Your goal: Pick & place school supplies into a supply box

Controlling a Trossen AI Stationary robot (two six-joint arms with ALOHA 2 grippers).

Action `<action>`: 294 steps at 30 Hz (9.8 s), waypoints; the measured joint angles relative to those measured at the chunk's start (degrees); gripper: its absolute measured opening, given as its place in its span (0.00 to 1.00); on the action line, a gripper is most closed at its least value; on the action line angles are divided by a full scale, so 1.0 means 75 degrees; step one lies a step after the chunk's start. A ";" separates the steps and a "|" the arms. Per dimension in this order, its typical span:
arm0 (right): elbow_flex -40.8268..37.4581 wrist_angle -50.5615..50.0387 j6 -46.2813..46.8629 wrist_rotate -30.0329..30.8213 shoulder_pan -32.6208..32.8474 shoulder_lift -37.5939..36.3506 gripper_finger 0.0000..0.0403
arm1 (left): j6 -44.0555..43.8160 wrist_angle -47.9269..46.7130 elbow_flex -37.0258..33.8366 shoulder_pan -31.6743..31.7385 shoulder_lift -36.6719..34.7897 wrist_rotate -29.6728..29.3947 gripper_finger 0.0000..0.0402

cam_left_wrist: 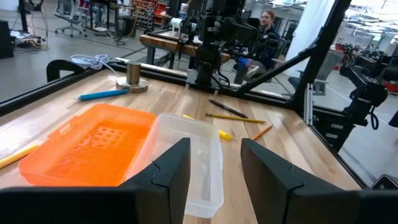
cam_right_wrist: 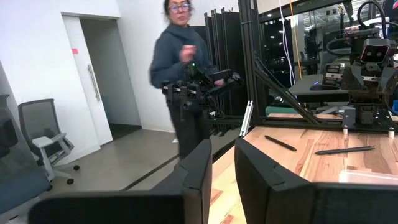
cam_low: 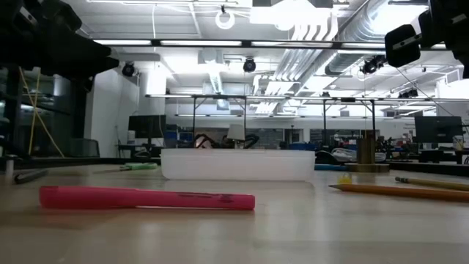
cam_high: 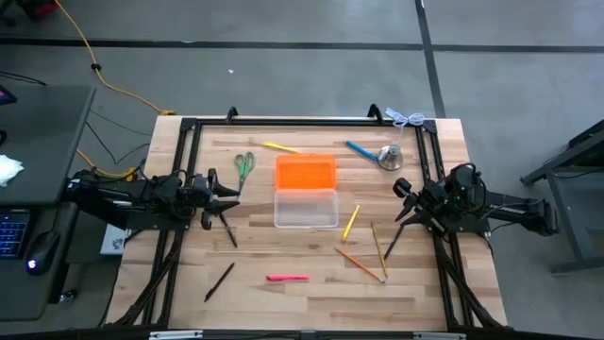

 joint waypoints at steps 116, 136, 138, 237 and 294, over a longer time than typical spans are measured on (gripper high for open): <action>0.1201 -0.0372 -0.1123 0.5475 -0.0004 0.1550 0.08 | -0.1658 0.0021 0.0000 0.0001 0.0002 -0.0549 0.43; 0.6908 -0.5816 -0.3883 0.8109 -0.0396 0.7101 0.08 | -0.2401 -0.0615 0.0000 0.0001 0.0002 -0.0448 0.43; 0.7229 -0.6041 -0.3879 0.8110 -0.0585 0.7508 0.08 | -0.2401 -0.0670 0.0000 0.0001 0.0000 -0.0448 0.43; 0.7452 -0.6876 -0.4993 0.6500 -0.3697 1.2216 0.30 | -0.2461 -0.0764 0.0002 -0.0002 0.0002 -0.0477 0.43; 0.7458 -0.6328 -0.4101 0.6486 -0.4014 1.2945 0.06 | -0.2463 -0.0770 0.0000 -0.0002 0.0002 -0.0462 0.43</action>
